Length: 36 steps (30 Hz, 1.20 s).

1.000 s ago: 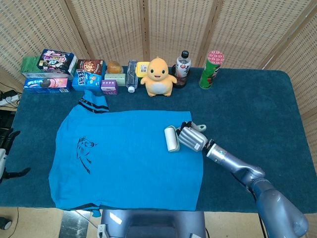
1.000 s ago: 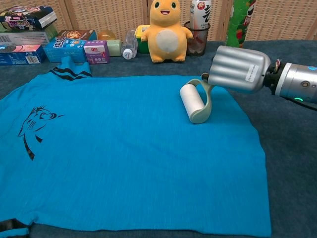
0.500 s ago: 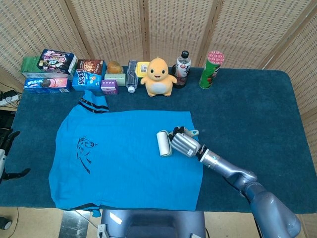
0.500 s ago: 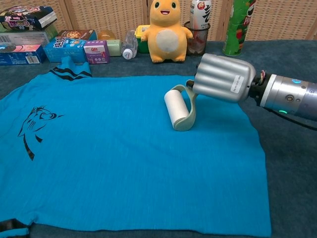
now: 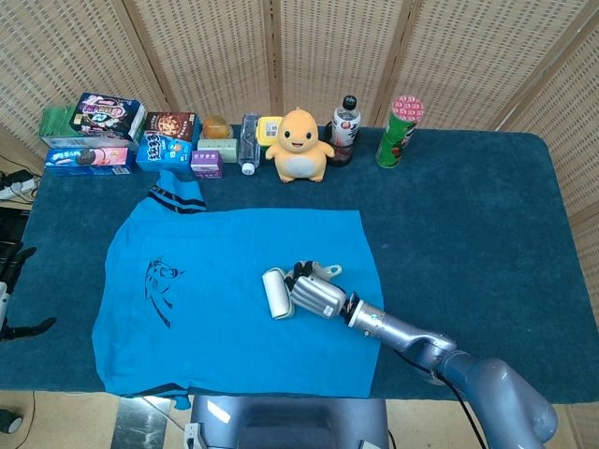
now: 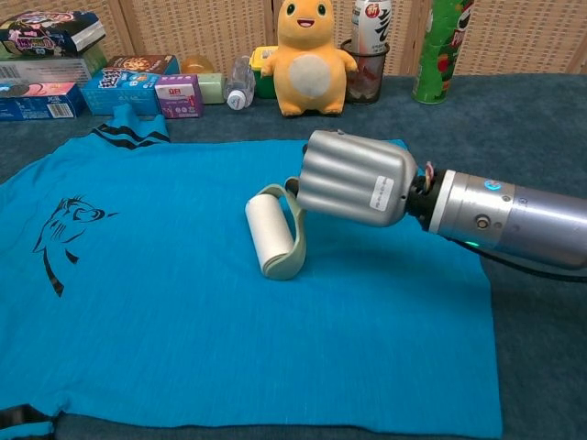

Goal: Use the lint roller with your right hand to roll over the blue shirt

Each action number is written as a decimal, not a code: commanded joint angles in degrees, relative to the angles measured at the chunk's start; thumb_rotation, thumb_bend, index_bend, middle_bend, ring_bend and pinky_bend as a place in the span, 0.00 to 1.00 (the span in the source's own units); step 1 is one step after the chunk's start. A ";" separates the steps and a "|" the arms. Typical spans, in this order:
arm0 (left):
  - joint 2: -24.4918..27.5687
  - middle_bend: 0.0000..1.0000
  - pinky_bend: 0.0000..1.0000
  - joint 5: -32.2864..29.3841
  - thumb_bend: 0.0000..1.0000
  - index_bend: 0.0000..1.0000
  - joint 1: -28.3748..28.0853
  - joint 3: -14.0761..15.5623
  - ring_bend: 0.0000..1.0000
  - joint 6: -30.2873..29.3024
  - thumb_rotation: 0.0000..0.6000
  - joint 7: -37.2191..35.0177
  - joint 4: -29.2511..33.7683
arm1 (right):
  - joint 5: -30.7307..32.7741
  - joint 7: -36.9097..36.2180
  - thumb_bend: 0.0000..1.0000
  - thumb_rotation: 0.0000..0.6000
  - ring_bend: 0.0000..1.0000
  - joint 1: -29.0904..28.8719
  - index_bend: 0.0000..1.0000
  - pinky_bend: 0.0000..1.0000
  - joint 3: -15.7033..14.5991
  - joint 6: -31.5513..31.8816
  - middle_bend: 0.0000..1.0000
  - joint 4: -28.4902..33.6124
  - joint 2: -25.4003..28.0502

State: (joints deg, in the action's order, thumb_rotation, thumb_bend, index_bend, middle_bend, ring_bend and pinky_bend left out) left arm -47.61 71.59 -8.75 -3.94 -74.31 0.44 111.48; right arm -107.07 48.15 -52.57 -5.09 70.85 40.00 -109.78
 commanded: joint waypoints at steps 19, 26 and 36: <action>0.26 0.00 0.10 0.08 0.17 0.00 -0.39 0.19 0.00 1.17 1.00 -0.59 -0.17 | -0.33 -2.15 1.00 1.00 0.68 3.34 0.51 0.99 -1.14 -0.04 0.71 -5.79 3.37; -0.17 0.00 0.10 0.18 0.17 0.00 -0.65 0.46 0.00 1.39 1.00 0.82 0.34 | 0.74 -7.74 1.00 1.00 0.68 6.62 0.51 0.99 -1.88 2.15 0.71 -13.25 4.63; -0.36 0.00 0.10 0.22 0.17 0.00 -0.57 0.65 0.00 1.13 1.00 1.46 0.66 | 3.01 -13.26 1.00 1.00 0.68 7.78 0.51 0.99 -0.30 4.25 0.71 -16.79 4.18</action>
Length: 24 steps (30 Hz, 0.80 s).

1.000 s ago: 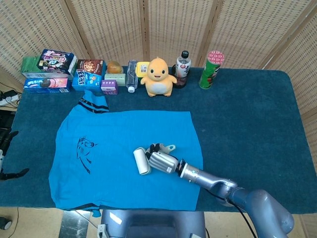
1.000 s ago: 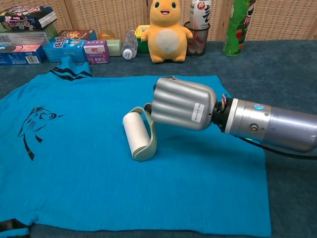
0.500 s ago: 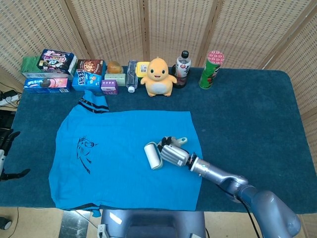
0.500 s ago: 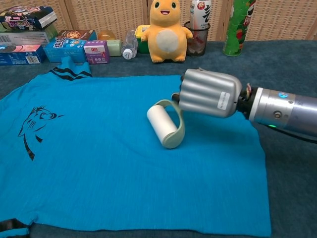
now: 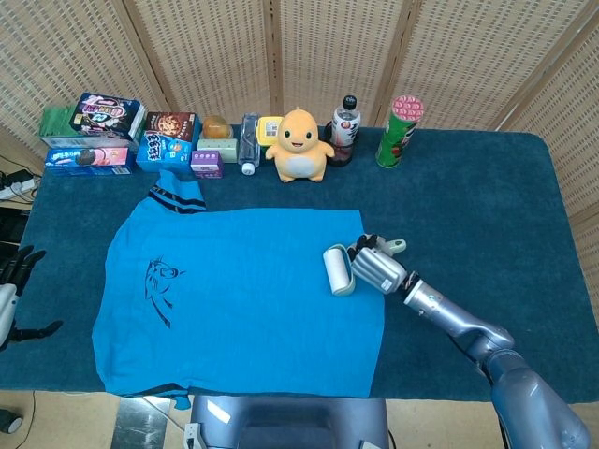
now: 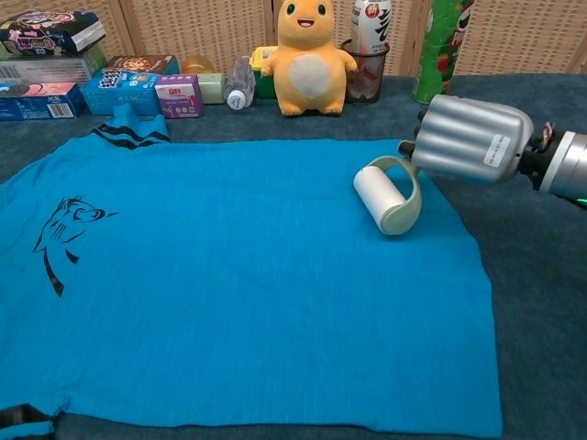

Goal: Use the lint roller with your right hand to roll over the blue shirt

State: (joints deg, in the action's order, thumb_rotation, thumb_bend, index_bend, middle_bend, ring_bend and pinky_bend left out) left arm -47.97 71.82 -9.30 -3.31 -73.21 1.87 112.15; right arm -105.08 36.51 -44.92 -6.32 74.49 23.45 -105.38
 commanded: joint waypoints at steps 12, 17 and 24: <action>0.25 0.00 0.10 0.02 0.17 0.00 0.07 0.09 0.00 0.09 1.00 -0.60 -0.08 | 8.64 -6.57 1.00 1.00 0.67 -0.26 0.50 0.97 7.01 -4.00 0.71 -5.58 -0.24; 0.30 0.00 0.10 0.12 0.17 0.00 -0.07 0.21 0.00 0.43 1.00 -0.55 0.05 | 11.59 -8.86 0.90 1.00 0.55 2.44 0.36 0.87 8.23 -6.38 0.58 -8.65 -0.75; 0.68 0.00 0.10 0.78 0.17 0.00 -0.37 0.74 0.00 1.52 1.00 -0.71 0.71 | 15.86 -10.52 0.20 1.00 0.18 5.02 0.01 0.56 10.36 -11.02 0.16 -2.21 -0.32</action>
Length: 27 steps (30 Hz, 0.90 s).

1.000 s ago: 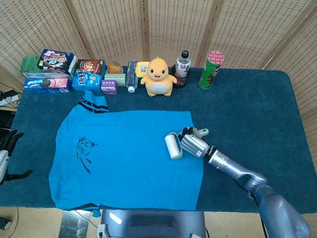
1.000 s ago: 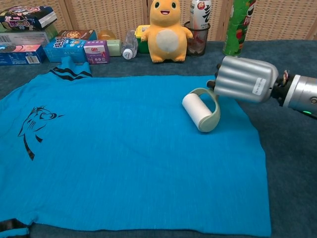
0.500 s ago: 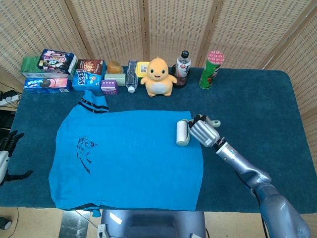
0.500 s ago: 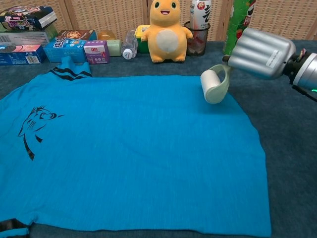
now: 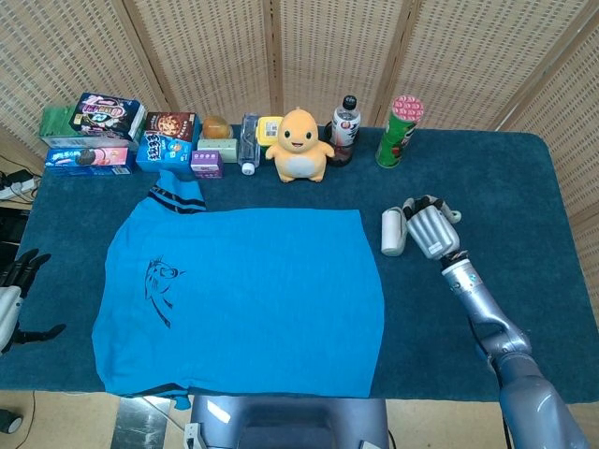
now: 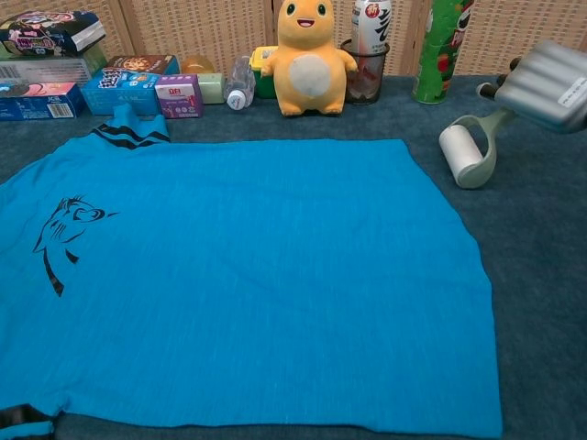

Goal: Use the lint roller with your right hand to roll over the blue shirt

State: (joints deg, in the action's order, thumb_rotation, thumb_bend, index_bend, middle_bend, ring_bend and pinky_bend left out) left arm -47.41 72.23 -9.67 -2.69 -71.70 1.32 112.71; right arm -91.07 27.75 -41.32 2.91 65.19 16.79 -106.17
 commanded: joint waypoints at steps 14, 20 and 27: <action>1.42 0.00 0.10 3.73 0.17 0.00 0.52 1.04 0.00 -0.09 1.00 -3.49 -0.40 | 5.82 -0.08 0.00 1.00 0.00 4.96 0.00 0.19 4.17 0.66 0.00 35.30 17.69; 1.86 0.00 0.10 7.61 0.17 0.00 2.06 1.90 0.00 -3.08 1.00 -4.36 -0.85 | 2.99 -10.73 0.00 1.00 0.01 11.35 0.03 0.15 3.43 11.36 0.01 54.11 29.44; 0.75 0.00 0.09 9.61 0.16 0.00 5.82 2.43 0.00 -10.91 1.00 1.34 -0.52 | 1.42 -17.79 0.00 1.00 0.02 20.67 0.06 0.07 0.64 22.42 0.05 67.31 36.53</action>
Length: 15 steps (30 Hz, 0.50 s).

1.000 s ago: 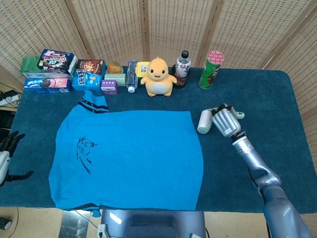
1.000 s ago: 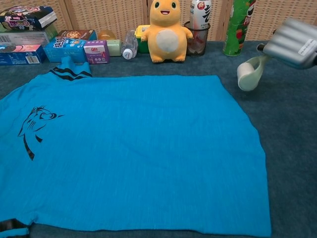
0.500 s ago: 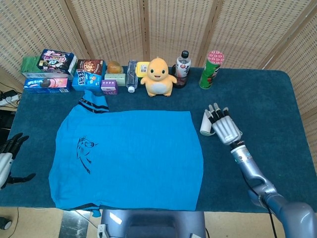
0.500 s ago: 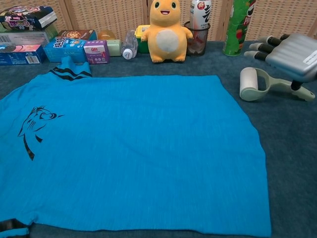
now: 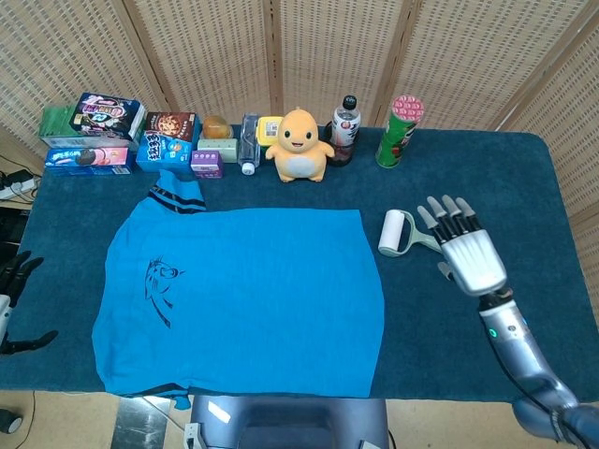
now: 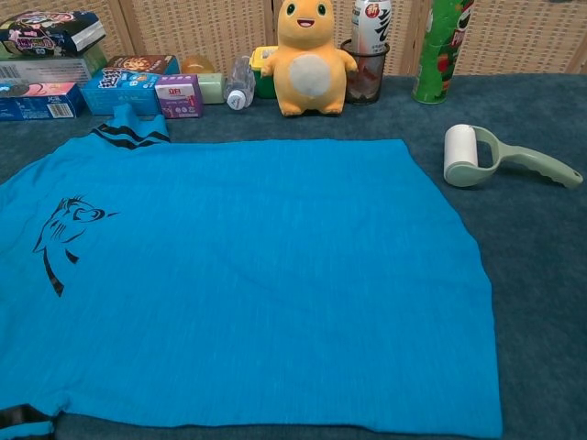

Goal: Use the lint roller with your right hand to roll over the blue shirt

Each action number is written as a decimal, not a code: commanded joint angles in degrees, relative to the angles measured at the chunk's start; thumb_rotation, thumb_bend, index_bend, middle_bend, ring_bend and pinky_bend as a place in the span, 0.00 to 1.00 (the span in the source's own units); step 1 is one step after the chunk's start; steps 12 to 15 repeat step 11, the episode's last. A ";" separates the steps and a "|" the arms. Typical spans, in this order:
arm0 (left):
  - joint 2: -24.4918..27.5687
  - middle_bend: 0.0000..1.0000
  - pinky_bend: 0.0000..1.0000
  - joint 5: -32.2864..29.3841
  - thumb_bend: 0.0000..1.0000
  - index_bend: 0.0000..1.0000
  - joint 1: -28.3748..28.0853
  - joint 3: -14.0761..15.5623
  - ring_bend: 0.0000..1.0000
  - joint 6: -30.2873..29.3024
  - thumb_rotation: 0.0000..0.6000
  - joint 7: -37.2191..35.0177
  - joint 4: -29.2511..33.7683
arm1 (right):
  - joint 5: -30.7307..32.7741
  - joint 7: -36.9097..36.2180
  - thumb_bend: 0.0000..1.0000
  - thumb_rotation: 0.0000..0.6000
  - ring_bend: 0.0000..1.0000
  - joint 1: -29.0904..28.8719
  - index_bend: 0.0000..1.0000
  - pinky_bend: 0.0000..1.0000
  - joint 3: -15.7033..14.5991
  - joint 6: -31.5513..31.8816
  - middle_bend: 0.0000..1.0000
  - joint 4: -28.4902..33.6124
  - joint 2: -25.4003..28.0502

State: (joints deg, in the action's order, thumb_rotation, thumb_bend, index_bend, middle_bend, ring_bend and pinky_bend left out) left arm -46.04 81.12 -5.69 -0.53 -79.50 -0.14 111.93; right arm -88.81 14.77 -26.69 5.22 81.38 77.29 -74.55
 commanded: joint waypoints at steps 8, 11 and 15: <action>-0.38 0.00 0.09 0.90 0.16 0.00 2.38 0.23 0.00 -3.81 1.00 2.28 0.66 | 3.29 -7.72 0.00 1.00 0.00 13.29 0.05 0.05 -3.09 10.05 0.04 15.73 8.82; -0.45 0.00 0.09 1.25 0.16 0.00 2.32 0.18 0.00 -3.82 1.00 2.36 0.78 | 3.81 -8.18 0.00 1.00 0.00 14.69 0.06 0.04 -3.60 10.13 0.03 17.49 9.66; -0.45 0.00 0.09 1.25 0.16 0.00 2.32 0.18 0.00 -3.82 1.00 2.36 0.78 | 3.81 -8.18 0.00 1.00 0.00 14.69 0.06 0.04 -3.60 10.13 0.03 17.49 9.66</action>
